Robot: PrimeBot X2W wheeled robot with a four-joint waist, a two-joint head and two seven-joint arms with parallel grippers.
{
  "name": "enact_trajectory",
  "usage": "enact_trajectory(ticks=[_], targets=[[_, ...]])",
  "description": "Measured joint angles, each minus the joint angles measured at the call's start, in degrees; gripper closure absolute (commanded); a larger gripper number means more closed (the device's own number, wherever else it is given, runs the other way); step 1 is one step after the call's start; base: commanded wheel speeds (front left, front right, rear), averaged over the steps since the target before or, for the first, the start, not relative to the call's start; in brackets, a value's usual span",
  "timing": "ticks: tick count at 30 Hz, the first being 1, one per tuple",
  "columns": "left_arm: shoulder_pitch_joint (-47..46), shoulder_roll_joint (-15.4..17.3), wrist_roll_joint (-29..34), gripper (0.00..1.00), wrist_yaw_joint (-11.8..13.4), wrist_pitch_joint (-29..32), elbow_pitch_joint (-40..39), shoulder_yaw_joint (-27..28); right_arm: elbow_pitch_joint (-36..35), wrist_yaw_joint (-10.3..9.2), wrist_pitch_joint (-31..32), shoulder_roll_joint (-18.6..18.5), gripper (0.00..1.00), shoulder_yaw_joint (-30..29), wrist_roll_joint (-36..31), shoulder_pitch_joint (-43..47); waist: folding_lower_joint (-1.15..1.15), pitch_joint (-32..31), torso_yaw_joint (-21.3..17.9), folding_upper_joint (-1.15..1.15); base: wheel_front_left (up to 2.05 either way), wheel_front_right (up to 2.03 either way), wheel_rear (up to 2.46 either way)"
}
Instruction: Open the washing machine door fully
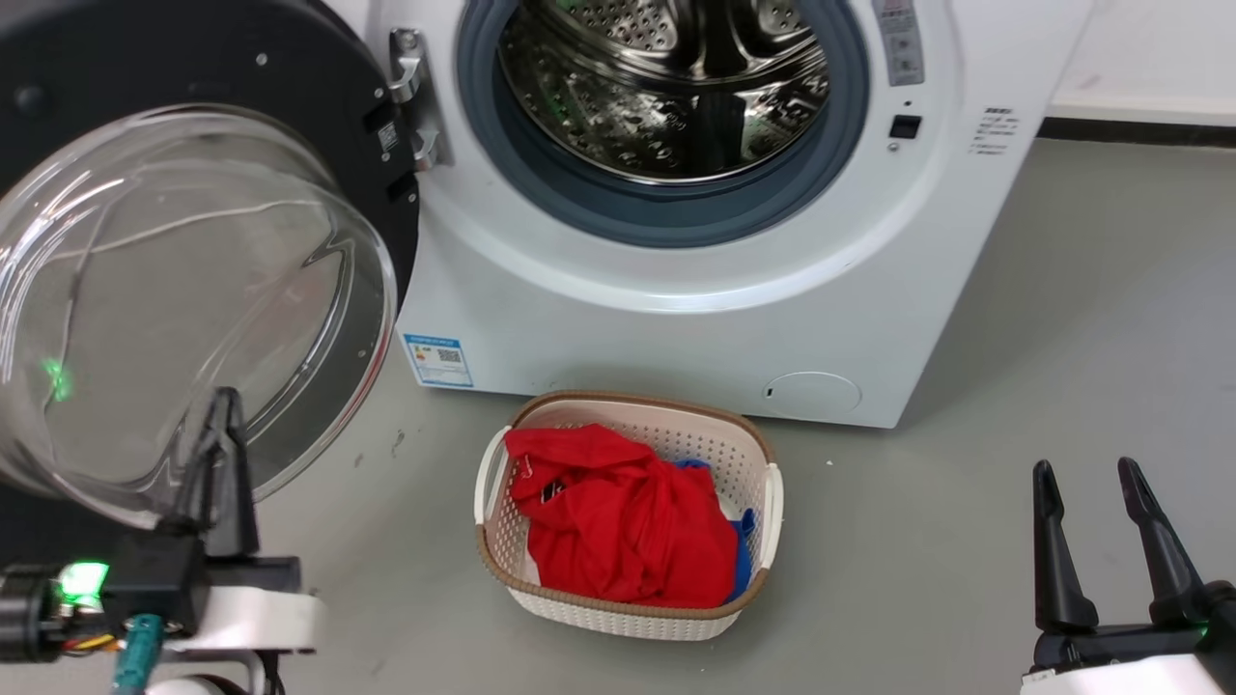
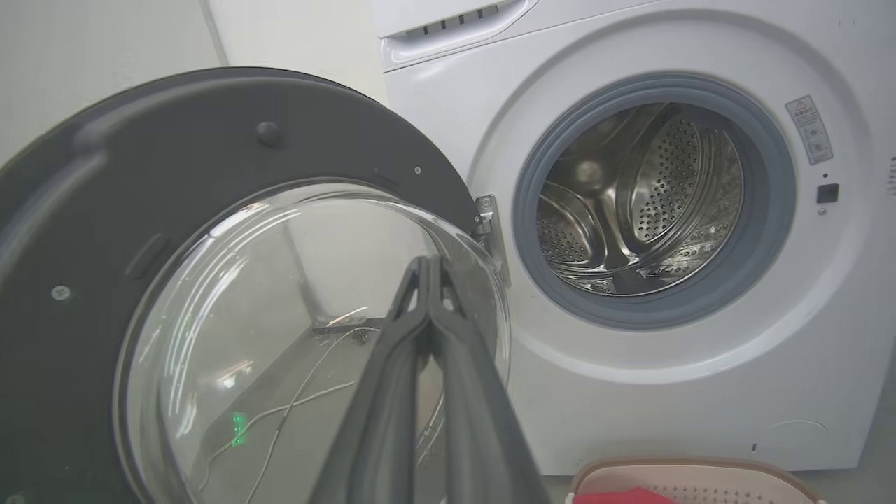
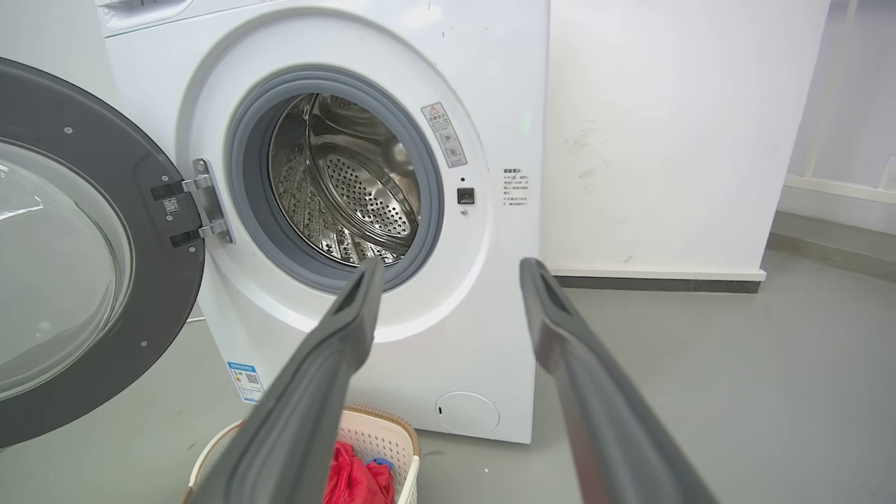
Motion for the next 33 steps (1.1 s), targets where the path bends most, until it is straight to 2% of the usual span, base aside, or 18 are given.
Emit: enact_trajectory(ticks=[8, 9, 10, 11, 20, 33], targets=[[3.7, -2.0, -1.3, 1.00, 0.1, 0.0, 1.6, -4.3, 0.0, -0.01, 0.0, 0.0, 0.00, 0.2, 1.0, 1.8, 0.00, -1.7, -2.9, 0.00, 0.00, 0.00, 0.00], [4.1, -2.2, -1.8, 0.85, 0.1, 0.0, 2.0, -4.7, 0.0, -0.01, 0.0, 0.0, 0.00, 0.2, 1.1, 2.1, 0.00, -1.8, -3.2, 0.00, 0.00, 0.00, 0.00], [4.5, -2.3, -2.5, 0.53, 0.1, 0.0, 2.5, -5.3, 0.0, -0.01, 0.0, 0.0, 0.00, 0.2, 1.2, 2.4, 0.00, -2.0, -3.5, 0.00, 0.00, 0.00, 0.00], [4.8, -2.5, -3.0, 0.00, 0.1, 0.0, 2.8, -5.9, 0.0, -0.01, 0.0, 0.0, 0.00, 0.2, 1.4, 2.5, 0.00, -2.1, -3.8, 0.00, 0.00, 0.00, 0.00], [6.2, -3.4, -4.5, 0.00, 0.7, 0.0, 3.9, -10.6, 0.0, -0.01, 0.0, 0.0, 0.00, 0.2, 2.2, 3.9, 0.00, -2.7, -4.7, 0.00, 0.00, 0.00, 0.00], [7.1, -3.5, -4.0, 0.00, 3.2, 0.0, 5.0, -12.9, 0.0, -0.01, 0.0, 0.0, 0.00, 1.0, 2.4, 4.5, 0.00, -2.4, -4.5, 0.00, 0.00, 0.00, 0.00]])
